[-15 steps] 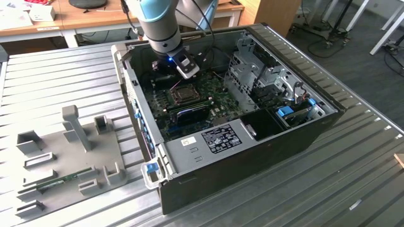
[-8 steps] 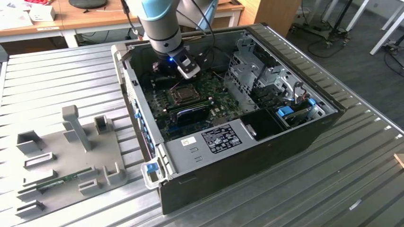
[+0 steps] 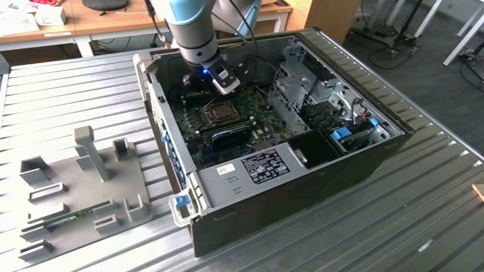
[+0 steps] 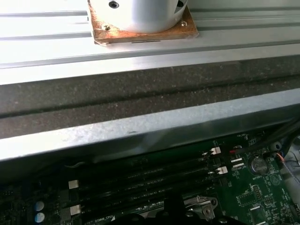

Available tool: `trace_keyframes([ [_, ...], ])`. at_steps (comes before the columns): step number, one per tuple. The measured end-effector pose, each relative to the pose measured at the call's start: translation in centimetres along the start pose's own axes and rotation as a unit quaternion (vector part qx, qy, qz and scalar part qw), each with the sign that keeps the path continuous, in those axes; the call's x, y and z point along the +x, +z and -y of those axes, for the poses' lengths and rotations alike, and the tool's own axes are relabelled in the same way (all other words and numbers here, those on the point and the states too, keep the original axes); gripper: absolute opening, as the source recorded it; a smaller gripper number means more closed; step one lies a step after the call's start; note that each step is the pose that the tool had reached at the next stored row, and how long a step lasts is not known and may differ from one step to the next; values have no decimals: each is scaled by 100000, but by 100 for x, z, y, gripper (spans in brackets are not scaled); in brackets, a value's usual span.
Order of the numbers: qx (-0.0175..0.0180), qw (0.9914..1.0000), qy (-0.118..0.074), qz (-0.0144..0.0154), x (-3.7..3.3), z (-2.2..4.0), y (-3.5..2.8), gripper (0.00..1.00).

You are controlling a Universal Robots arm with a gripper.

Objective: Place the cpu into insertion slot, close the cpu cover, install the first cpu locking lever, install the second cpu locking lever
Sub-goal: 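Install the first cpu locking lever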

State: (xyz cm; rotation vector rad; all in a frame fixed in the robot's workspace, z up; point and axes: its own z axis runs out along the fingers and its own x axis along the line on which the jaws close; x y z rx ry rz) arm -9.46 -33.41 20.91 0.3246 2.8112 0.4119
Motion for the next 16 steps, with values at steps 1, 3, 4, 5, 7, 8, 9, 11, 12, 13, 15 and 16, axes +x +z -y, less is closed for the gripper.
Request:
trace_keyframes([
  [1, -9, 100000, -14, -4, 0, 0, 0, 11],
  [3, -19, 100000, -23, -15, -1, -1, 1, 11],
  [4, -16, 100000, -20, -22, -1, -1, 1, 11],
  [5, -10, 100000, -15, -24, -1, -1, 1, 11],
  [7, -9, 100000, -17, -28, -2, -2, 1, 11],
  [8, -26, 100000, -86, -52, -2, -2, 2, 11],
  [9, -67, 100000, -235, -101, -3, -2, 2, 11],
  [11, -150, 99998, -563, -212, -5, -3, 2, 11],
  [12, -180, 99997, -693, -255, -5, -3, 2, 11],
  [13, -195, 99997, -738, -267, -6, -3, 3, 11],
  [15, -202, 99997, -747, -271, -6, -3, 3, 11],
  [16, -203, 99997, -755, -275, -6, -3, 3, 11],
])
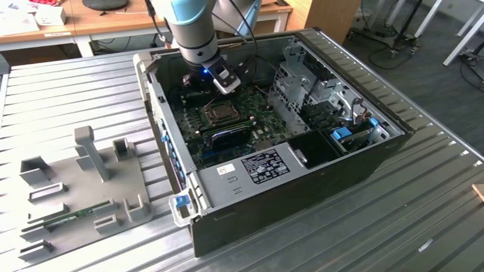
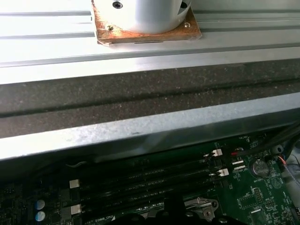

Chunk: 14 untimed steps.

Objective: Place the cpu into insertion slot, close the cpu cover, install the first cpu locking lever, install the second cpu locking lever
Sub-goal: 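Install the first cpu locking lever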

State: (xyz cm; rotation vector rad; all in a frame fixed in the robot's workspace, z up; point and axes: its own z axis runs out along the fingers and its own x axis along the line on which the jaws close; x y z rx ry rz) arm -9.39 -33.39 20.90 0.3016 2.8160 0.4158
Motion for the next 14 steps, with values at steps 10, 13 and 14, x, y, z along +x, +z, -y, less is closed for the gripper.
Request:
trace_keyframes([
  [10, 5, 100000, -4, -3, -112, -18, 38, 11],
  [13, -2, 100000, 22, 14, -111, -22, 41, 11],
  [14, 8, 100000, 34, 15, -110, -24, 41, 11],
])
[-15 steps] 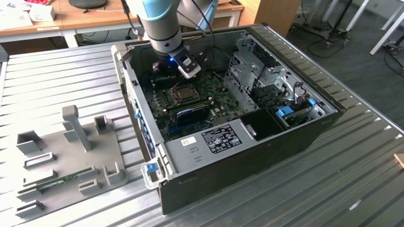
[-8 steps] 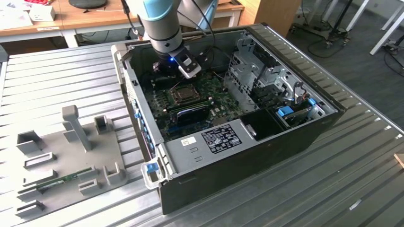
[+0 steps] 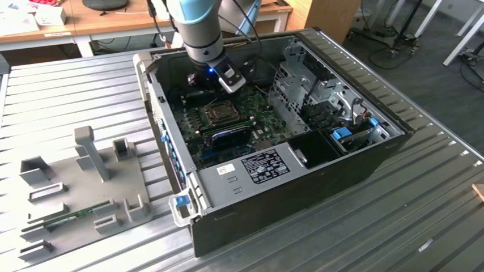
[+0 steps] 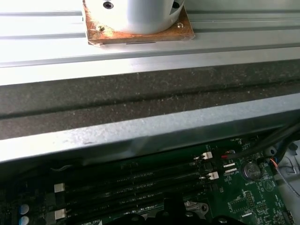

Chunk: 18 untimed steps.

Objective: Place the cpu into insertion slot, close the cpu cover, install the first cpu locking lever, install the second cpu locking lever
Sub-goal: 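Install the first cpu locking lever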

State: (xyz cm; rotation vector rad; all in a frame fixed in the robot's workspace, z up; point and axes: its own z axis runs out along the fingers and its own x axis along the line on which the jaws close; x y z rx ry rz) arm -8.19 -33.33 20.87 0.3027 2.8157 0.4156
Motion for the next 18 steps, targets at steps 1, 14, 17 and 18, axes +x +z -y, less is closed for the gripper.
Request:
trace_keyframes([
  [1, 8, 100000, 19, 3, 1, -3, 0, 11],
  [14, 65, 100000, 269, 142, 13, -18, 7, 11],
  [17, 68, 99999, 299, 181, 18, -21, 9, 11],
  [18, 71, 99999, 315, 198, 20, -22, 9, 11],
])
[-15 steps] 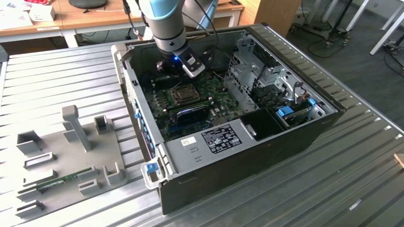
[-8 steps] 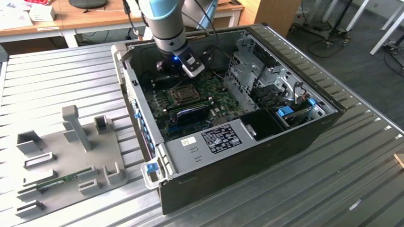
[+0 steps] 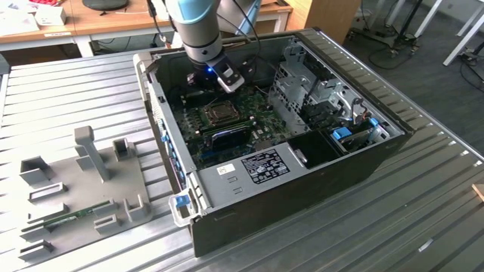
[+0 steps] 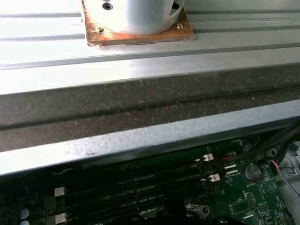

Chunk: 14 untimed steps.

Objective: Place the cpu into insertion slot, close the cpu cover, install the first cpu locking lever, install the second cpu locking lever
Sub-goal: 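Install the first cpu locking lever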

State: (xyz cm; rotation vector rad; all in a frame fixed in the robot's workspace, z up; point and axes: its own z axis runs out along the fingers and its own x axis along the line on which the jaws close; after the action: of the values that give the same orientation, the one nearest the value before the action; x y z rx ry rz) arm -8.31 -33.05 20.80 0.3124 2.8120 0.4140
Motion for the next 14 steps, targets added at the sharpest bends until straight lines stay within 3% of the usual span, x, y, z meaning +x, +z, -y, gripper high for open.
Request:
trace_keyframes([
  [14, 45, 99999, 283, 231, 21, 9, 31, 11],
])
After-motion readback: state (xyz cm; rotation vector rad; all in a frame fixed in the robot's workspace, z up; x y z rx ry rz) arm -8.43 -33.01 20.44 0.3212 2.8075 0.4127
